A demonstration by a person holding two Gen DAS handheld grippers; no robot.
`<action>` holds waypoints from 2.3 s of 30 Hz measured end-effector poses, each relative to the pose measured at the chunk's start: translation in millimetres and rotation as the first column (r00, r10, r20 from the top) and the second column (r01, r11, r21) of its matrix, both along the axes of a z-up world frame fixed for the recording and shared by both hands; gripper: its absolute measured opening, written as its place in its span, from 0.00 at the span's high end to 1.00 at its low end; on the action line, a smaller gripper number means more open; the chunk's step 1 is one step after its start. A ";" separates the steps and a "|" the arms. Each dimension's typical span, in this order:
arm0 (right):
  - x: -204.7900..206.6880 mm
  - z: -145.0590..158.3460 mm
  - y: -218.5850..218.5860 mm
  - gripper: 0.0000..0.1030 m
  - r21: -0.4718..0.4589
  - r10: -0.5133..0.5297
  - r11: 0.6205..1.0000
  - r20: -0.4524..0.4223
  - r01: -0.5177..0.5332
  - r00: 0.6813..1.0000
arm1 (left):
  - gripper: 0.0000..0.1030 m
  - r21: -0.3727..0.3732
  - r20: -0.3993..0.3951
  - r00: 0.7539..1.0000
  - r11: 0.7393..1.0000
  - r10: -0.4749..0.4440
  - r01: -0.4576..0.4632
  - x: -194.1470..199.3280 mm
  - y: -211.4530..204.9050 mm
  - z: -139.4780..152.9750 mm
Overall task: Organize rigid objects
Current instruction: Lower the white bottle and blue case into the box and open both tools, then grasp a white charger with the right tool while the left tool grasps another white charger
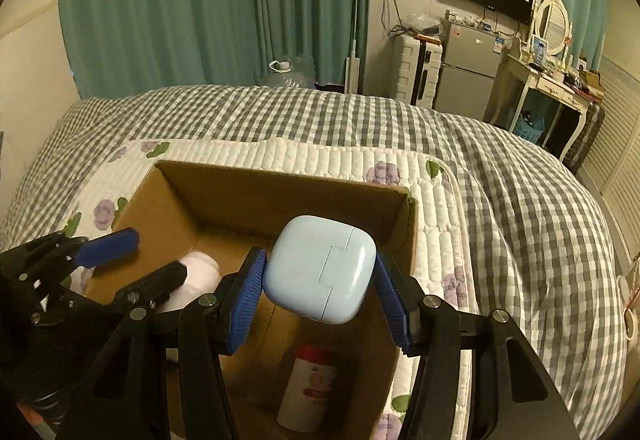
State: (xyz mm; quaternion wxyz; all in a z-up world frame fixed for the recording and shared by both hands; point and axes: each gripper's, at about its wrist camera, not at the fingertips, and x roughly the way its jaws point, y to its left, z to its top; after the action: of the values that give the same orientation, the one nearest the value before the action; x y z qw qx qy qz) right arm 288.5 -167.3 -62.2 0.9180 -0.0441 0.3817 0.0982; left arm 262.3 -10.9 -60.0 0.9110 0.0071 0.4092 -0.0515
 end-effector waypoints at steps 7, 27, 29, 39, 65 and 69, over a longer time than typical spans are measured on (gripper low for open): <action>-1.2 21.9 -11.7 0.27 0.055 -0.075 0.996 0.000 0.075 0.997 | 0.42 0.012 0.029 1.000 1.000 0.006 -0.007 -25.8 1.8 28.8; -179.1 98.5 -19.1 0.11 -0.032 -0.132 0.990 0.123 0.137 0.984 | 0.00 -0.017 0.187 0.975 0.992 0.123 -0.122 -170.7 37.0 106.0; -185.1 81.2 -16.6 0.11 -0.020 -0.141 0.990 0.090 0.143 0.986 | 0.00 -0.028 0.182 0.976 0.993 0.120 -0.117 -178.8 40.8 94.2; -171.5 -30.7 3.9 0.11 -0.092 -0.129 0.989 -0.095 0.120 0.987 | 0.00 -0.019 0.052 0.981 0.982 0.186 -0.185 -169.6 59.4 -2.2; -146.3 -74.6 -28.7 0.51 -0.022 -0.129 0.992 -0.213 0.128 0.968 | 0.00 0.060 -0.111 0.987 0.992 0.119 -0.112 -136.5 7.4 -57.3; -140.1 -61.5 -49.5 0.51 -0.027 -0.185 0.983 -0.189 0.183 0.964 | 0.00 0.041 -0.154 0.983 0.995 0.097 -0.092 -127.1 -6.6 -69.6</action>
State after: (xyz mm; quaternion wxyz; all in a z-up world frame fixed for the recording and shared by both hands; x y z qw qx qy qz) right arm 148.4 -216.8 -123.8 0.8822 -0.0030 0.4706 0.0146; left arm 135.2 -17.5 -129.5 0.8774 -0.0010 0.4798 -0.0016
